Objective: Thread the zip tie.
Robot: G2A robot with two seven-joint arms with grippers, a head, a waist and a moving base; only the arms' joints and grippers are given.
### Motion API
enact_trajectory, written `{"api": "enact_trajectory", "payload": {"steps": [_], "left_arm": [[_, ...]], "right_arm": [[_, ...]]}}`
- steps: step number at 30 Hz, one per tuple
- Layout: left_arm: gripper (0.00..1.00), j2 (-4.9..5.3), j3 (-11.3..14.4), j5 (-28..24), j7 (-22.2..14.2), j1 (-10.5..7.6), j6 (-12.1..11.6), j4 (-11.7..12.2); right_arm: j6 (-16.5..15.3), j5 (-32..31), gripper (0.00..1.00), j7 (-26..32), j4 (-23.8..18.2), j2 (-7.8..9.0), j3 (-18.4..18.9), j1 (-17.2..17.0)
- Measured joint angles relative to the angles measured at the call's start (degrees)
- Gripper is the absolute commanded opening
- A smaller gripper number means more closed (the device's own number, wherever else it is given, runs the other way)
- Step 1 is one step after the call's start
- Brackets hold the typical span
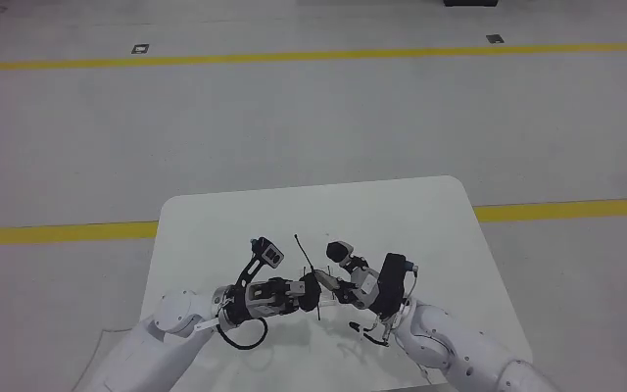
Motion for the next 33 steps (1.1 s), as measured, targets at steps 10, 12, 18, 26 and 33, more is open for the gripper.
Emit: {"api": "enact_trajectory", "payload": {"steps": [10, 12, 18, 26, 33], "left_arm": [[0.0, 0.0, 0.0, 0.0, 0.0, 0.0, 0.0, 0.0], [0.0, 0.0, 0.0, 0.0, 0.0, 0.0, 0.0, 0.0], [0.0, 0.0, 0.0, 0.0, 0.0, 0.0, 0.0, 0.0], [0.0, 0.0, 0.0, 0.0, 0.0, 0.0, 0.0, 0.0], [0.0, 0.0, 0.0, 0.0, 0.0, 0.0, 0.0, 0.0]], "right_arm": [[0.0, -0.35, 0.42, -1.74, 0.84, 0.24, -3.21, 1.81], [0.0, -0.58, 0.4, -2.53, 0.8, 0.43, -3.57, 1.95], [0.0, -0.76, 0.36, -4.11, 0.59, 1.08, -4.65, 2.61], [0.0, -0.41, 0.34, -5.13, 0.12, 1.66, -6.24, 3.75], [0.0, -0.12, 0.29, -5.96, 0.2, 1.97, -7.33, 4.8]]}}
